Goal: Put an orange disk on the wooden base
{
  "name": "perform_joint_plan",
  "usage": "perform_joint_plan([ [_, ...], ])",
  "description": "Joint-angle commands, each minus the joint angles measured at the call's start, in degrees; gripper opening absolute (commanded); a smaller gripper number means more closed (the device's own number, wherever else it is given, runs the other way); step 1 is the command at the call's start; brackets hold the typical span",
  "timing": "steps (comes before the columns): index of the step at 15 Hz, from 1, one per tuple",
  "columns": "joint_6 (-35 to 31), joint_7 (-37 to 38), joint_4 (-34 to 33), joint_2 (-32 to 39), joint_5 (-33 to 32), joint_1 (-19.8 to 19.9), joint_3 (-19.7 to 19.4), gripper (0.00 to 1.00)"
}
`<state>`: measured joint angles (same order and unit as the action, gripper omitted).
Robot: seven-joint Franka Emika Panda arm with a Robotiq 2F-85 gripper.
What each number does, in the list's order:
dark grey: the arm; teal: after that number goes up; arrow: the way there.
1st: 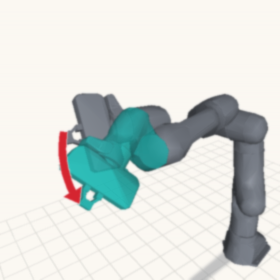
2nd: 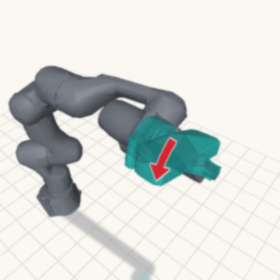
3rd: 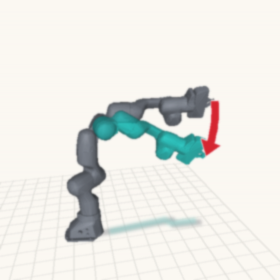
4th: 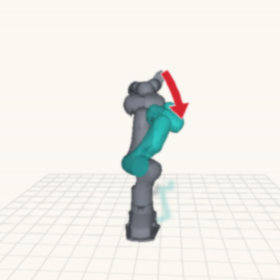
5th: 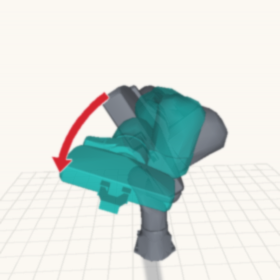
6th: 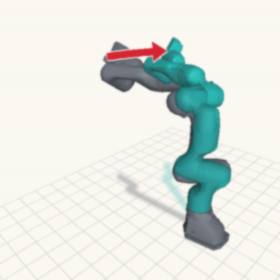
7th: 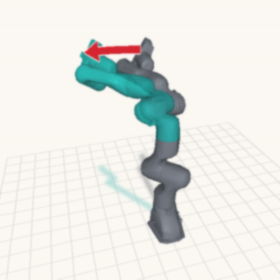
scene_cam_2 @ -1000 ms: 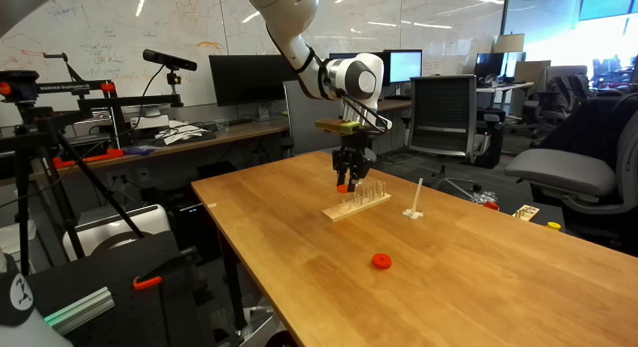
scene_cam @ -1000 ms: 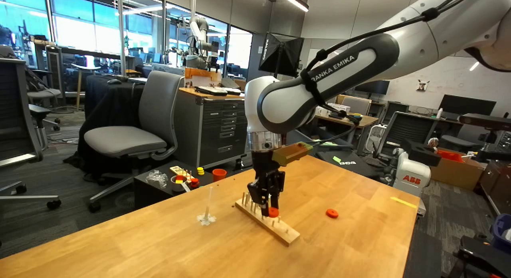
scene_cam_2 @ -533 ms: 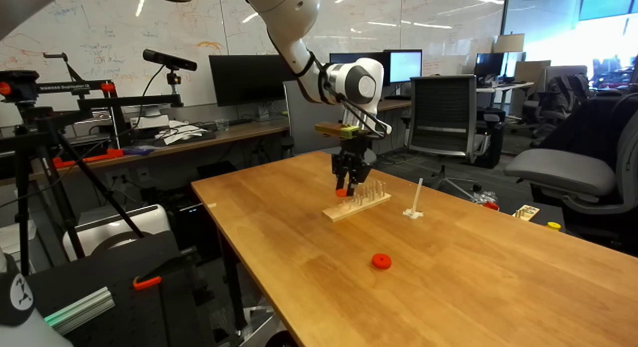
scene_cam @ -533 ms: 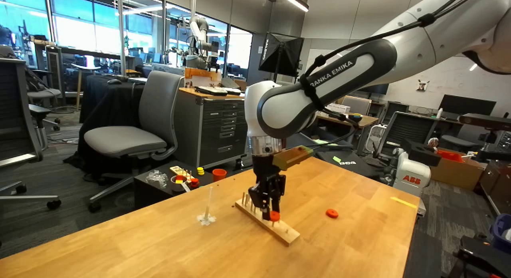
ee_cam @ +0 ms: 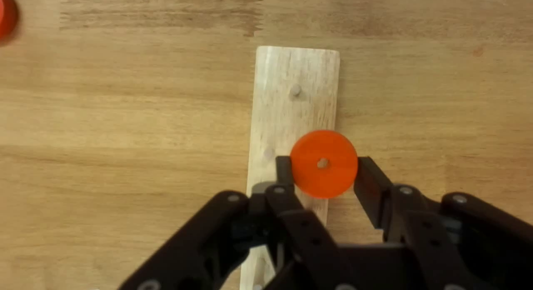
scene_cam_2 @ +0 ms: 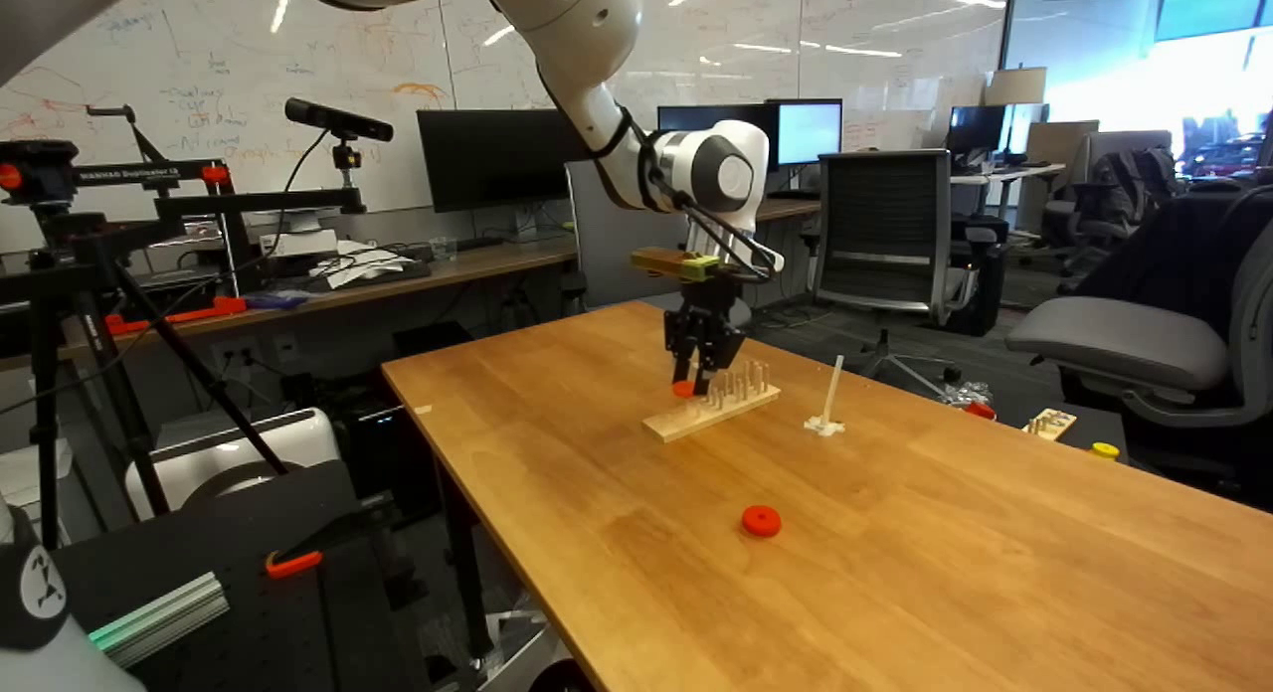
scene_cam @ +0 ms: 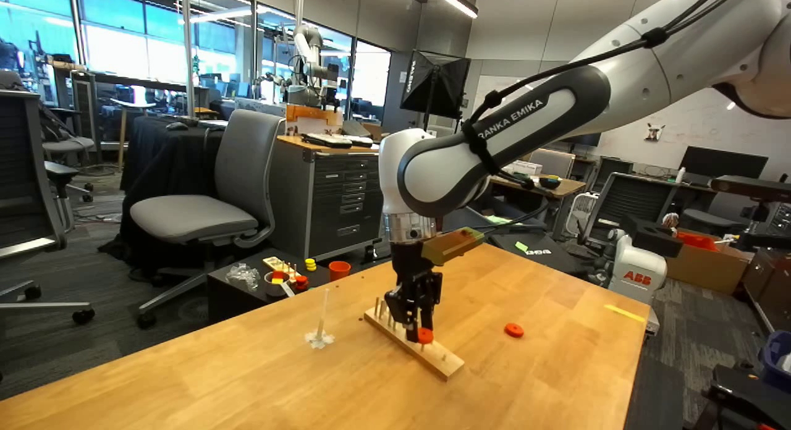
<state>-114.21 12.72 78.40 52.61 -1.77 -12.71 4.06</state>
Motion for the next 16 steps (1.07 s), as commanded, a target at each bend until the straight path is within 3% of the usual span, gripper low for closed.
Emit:
perform_joint_plan([
  [1, 0.69, 0.04, -2.68, 1.43, 0.40, -0.23, -0.54, 0.18],
  [16, 0.77, 0.28, -2.96, 2.55, 0.19, -0.50, -0.76, 0.18],
])
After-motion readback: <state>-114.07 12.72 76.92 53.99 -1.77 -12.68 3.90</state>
